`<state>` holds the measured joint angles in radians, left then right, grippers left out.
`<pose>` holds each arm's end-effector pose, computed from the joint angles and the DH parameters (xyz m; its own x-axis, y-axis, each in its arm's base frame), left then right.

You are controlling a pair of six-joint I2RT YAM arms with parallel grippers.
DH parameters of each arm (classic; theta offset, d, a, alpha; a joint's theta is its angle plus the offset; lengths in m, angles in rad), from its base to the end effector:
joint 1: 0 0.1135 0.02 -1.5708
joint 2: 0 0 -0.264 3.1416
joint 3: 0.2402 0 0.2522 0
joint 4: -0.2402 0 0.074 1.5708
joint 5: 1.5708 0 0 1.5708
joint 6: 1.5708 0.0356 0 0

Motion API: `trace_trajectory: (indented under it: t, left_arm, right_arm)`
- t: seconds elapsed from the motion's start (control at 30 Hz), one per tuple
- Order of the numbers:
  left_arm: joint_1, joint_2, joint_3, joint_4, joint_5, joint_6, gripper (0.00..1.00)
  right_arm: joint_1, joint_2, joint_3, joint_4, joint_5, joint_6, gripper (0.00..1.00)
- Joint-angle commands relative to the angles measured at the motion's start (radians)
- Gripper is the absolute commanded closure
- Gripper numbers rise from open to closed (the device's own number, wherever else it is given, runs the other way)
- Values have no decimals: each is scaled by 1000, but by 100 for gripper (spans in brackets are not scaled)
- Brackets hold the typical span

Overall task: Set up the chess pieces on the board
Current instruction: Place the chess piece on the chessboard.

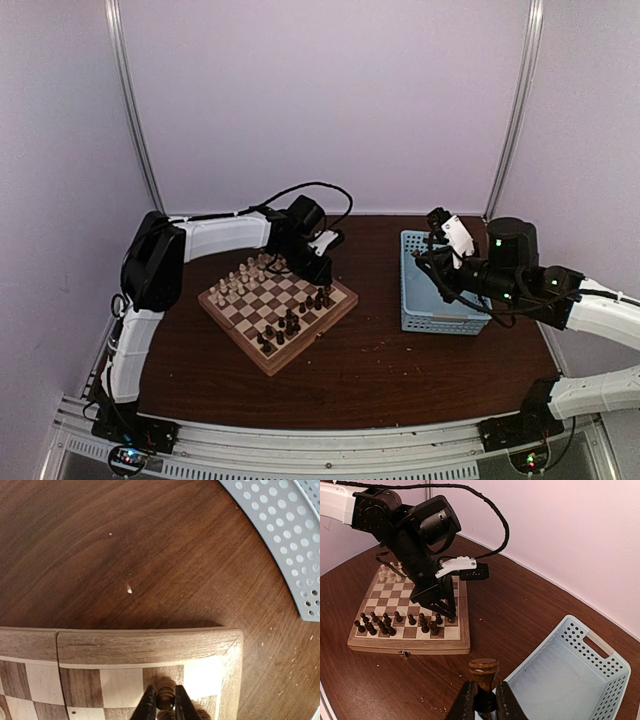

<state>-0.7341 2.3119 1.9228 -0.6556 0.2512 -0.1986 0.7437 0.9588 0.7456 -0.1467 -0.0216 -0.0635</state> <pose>0.3669 -0.3429 0.1770 -0.7757 0.4426 -0.4499 0.6003 0.7373 -0.3098 0.1636 0.1515 0.2978 -0.2148 -0.2838 -0.9345 -0.7068 0.7055 -0.0518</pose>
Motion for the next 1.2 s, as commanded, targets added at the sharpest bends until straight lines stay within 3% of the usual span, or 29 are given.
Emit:
trace_trajectory:
  t: [0.0,0.13,0.27,0.63,0.9,1.17]
  left_arm:
    - [-5,20,25,5,6,4,76]
    - [-5,18,41,-6,0,5,61]
    - [-5,2,59,-6,11,4,54]
    - [-5,-212,33,-6,0,6,51]
    - [-10,-484,-208,153,112,-64,48]
    - [-13,-682,-449,446,352,-340,23]
  right_arm:
    - [-7,-22,-14,-6,17,8,85]
    - [-6,-28,-14,-9,17,7,85]
    - [-6,-24,-8,-13,16,8,85]
    - [-7,43,28,-9,-102,40,85]
    - [-8,113,73,76,-352,138,85]
    - [-10,218,146,199,-595,252,84]
